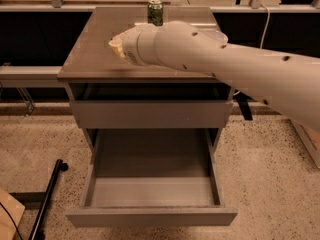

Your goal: Place rxbar blueberry into middle drawer

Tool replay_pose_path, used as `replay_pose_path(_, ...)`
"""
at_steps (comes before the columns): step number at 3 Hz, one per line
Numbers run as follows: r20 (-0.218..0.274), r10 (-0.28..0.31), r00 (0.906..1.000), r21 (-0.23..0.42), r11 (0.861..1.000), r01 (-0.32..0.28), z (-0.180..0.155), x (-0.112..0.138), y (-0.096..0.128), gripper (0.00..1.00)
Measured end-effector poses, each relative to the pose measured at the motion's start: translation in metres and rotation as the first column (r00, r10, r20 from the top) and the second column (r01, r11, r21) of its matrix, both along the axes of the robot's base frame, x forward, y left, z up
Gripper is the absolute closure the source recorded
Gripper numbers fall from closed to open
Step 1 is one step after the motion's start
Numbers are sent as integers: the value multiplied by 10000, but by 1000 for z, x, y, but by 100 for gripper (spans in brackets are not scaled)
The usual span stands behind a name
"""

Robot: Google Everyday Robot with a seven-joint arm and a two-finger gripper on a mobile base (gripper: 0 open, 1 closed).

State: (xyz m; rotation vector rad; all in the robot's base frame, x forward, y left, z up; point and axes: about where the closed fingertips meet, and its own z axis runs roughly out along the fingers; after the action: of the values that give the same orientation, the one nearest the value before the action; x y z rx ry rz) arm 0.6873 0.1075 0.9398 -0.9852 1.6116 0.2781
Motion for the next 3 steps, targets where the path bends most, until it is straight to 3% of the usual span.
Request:
replay_pose_path(1, -482, 710, 9963, -190, 9972, -720, -2, -57, -4, 100)
replay_pose_path(2, -1552, 1082, 9819, -228, 9933, -1131, -30, -110, -27, 100)
replay_pose_path(3, -2497, 937, 9638, 200, 9956, -916, -71, -150, -55, 100)
